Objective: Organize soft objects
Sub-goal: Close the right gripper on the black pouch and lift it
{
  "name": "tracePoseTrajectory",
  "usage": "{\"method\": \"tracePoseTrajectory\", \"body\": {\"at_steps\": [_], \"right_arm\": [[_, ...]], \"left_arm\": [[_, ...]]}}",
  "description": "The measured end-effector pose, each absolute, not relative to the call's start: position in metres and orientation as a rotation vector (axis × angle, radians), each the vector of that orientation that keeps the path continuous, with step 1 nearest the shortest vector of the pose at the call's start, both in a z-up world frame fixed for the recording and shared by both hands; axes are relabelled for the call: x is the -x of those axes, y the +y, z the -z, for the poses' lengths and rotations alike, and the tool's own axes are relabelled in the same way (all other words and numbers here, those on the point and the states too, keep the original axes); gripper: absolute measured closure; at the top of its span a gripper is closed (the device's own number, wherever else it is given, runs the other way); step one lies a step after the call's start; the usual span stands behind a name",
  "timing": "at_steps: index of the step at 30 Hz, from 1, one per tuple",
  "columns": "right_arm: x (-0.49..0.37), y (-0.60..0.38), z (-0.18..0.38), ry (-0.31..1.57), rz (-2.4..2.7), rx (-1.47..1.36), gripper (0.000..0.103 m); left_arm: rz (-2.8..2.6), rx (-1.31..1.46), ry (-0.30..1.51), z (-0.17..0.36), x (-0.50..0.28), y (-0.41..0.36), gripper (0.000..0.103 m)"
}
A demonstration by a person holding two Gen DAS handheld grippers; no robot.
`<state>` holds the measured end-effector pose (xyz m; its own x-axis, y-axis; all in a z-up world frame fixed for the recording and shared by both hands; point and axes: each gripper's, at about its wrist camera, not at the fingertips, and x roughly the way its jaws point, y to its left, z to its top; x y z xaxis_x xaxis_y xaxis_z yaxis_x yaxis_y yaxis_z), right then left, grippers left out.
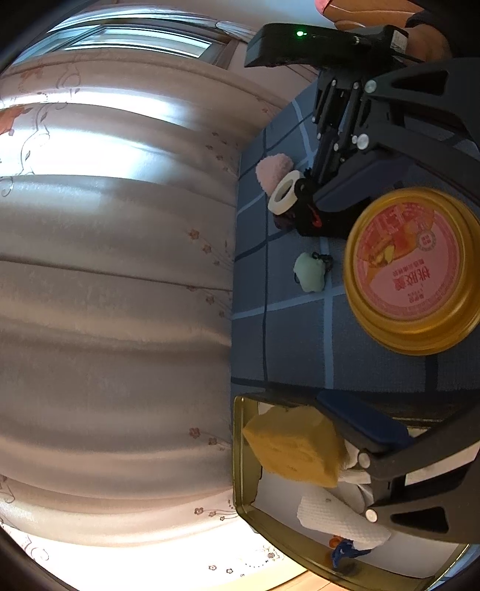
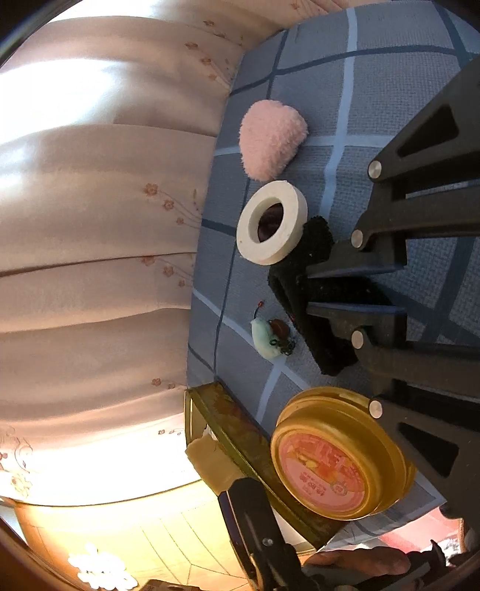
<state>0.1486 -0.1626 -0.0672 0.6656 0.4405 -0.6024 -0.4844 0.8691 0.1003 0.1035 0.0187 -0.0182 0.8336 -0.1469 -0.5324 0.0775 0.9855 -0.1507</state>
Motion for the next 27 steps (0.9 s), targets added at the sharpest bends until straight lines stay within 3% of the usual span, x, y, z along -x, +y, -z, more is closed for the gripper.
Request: {"method": "tracePoseTrajectory", "body": {"at_steps": [2,4,6,11,13,15,18,22,27], "right_arm": [[-0.155,-0.163,0.070,0.694,-0.533,0.055,0.086],[-0.163,-0.162,0.075,0.740,-0.534,0.041,0.074],[-0.171,-0.163,0.079,0.777,-0.538,0.016,0.053],[-0.182,-0.160,0.081,0.819,-0.535,0.007,0.046],[-0.184,-0.154,0.084,0.839,-0.512,0.047,0.048],[-0.181,-0.148,0.084,0.830,-0.486,0.108,0.068],[-0.174,-0.142,0.084,0.808,-0.481,0.187,0.083],[-0.166,-0.144,0.083,0.766,-0.496,0.204,0.091],[-0.151,-0.153,0.072,0.666,-0.506,0.191,0.092]], "left_arm": [[0.119,0.120,0.575,0.018,-0.104,0.017,0.004],[0.120,0.118,0.575,0.019,-0.104,0.015,0.004],[0.123,0.118,0.579,0.019,-0.105,0.013,0.004],[0.132,0.107,0.583,0.020,-0.105,0.009,0.004],[0.131,0.106,0.586,0.019,-0.106,0.008,0.004],[0.133,0.107,0.586,0.018,-0.106,0.008,0.004],[0.136,0.103,0.583,0.018,-0.106,0.005,0.004],[0.136,0.100,0.587,0.019,-0.106,0.002,0.004],[0.137,0.103,0.591,0.021,-0.107,0.002,0.004]]}}
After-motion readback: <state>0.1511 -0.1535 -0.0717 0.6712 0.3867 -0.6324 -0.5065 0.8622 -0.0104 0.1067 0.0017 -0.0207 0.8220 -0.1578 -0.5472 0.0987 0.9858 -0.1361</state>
